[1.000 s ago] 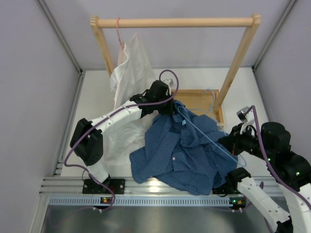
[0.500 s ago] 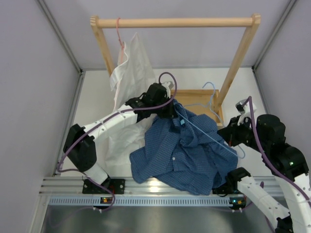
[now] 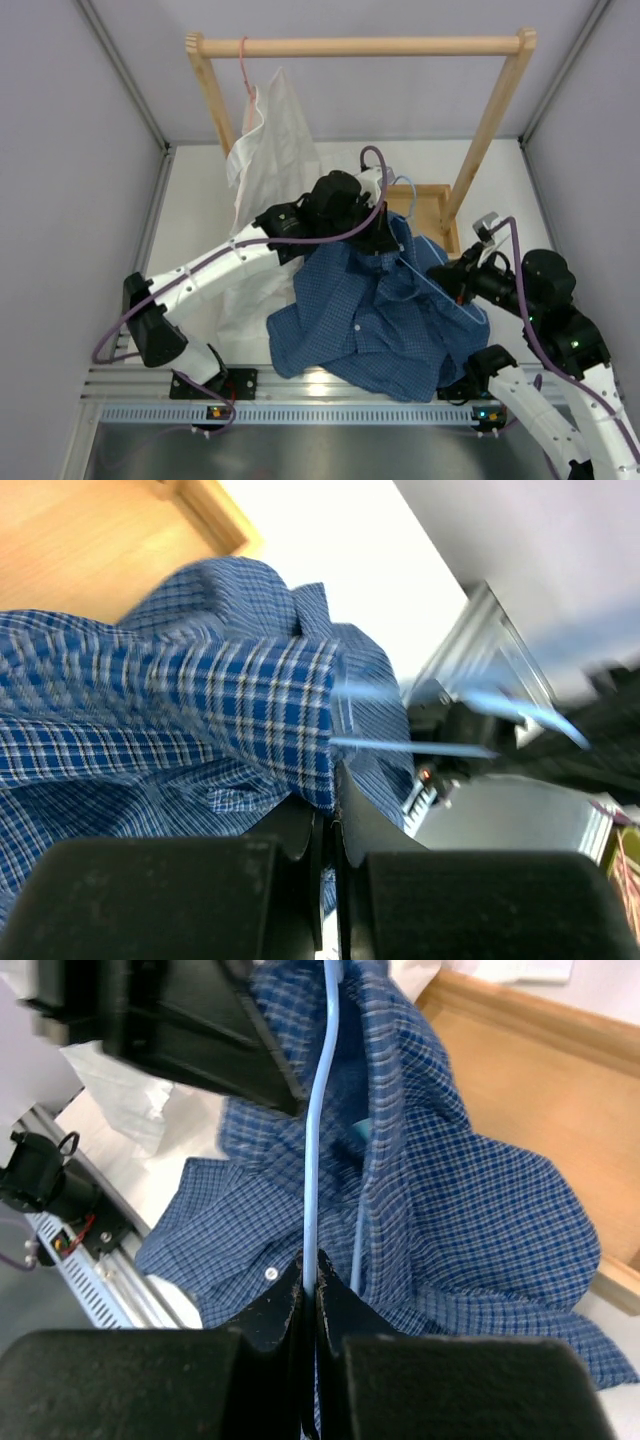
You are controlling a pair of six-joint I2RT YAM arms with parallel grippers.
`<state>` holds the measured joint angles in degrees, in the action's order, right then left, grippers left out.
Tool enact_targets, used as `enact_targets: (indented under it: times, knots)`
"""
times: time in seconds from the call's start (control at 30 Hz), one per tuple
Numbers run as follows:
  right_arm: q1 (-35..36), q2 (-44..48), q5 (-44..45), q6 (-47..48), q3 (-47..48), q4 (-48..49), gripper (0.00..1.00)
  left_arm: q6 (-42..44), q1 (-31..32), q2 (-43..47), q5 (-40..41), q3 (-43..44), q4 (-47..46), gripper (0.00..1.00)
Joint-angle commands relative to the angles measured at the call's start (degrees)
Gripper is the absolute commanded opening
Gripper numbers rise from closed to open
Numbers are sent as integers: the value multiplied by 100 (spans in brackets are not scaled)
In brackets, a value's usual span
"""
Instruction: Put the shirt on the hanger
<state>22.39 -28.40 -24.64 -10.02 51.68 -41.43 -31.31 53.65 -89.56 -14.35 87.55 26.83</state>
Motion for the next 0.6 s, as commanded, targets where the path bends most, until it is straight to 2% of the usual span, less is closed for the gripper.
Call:
enact_targets:
  times: [0.0,0.23,0.33,0.43,0.57]
  knots:
    - [72,388,285,-158,-315,1426,0,274,198,597,37,210,340,0]
    - [64,616,-1358,-492,-1045,2806,0,766,585,659,160,561,981,0]
    - [63,845,-1491,-343,-1081,2886,0,837,585,633,757,816,1456,0]
    - [72,1021,-1429,-483,-1282,3235,0,829,612,641,741,983,1509,0]
    - [72,951,-1543,-1114,-1669,3957,0,828,962,493,749,1343,1518,0]
